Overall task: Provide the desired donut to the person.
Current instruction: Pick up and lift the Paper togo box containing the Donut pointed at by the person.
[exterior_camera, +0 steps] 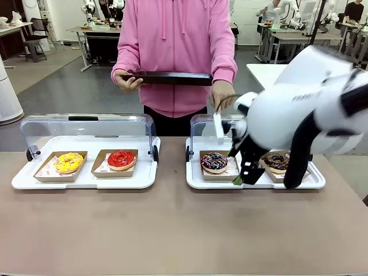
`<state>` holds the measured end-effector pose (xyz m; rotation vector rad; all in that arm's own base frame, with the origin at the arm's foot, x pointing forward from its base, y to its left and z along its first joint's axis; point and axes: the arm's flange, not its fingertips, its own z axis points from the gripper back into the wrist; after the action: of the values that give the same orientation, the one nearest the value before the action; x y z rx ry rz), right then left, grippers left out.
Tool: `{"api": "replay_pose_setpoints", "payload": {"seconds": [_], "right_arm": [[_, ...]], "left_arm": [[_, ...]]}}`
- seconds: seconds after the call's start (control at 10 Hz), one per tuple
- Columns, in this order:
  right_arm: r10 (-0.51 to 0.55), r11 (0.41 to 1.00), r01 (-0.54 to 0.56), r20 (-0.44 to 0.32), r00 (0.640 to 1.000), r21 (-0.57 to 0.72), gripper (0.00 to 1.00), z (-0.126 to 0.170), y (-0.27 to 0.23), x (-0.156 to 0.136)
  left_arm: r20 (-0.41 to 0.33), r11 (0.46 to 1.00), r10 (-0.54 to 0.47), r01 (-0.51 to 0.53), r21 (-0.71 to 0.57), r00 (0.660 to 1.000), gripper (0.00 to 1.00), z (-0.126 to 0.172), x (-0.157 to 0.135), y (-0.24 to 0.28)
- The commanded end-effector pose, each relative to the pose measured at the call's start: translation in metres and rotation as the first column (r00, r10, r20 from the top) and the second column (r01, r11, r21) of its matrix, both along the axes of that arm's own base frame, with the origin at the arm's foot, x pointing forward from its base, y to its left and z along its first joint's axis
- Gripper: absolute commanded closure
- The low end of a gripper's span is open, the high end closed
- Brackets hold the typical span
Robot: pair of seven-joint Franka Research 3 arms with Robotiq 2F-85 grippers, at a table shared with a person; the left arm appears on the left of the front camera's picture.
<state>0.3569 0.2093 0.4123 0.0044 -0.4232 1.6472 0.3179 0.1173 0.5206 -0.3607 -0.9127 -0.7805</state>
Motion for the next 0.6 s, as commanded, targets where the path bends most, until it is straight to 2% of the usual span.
{"api": "replay_pose_setpoints", "payload": {"seconds": [0.0,0.3,0.5], "right_arm": [[-0.037,0.999,0.038,0.034,0.999,-0.033,0.00,-0.025,0.006,0.039],[-0.046,0.997,0.042,-0.075,0.996,-0.058,0.00,-0.045,0.010,0.079],[-0.063,0.995,0.055,-0.101,0.993,-0.080,0.00,-0.048,0.008,0.097]], "left_arm": [[0.009,1.000,-0.001,0.001,-0.016,1.000,0.00,0.000,-0.001,0.001],[0.009,1.000,-0.001,0.001,-0.016,1.000,0.00,0.000,-0.001,0.001],[0.009,1.000,-0.001,0.001,-0.016,1.000,0.00,0.000,-0.001,0.001]]}}
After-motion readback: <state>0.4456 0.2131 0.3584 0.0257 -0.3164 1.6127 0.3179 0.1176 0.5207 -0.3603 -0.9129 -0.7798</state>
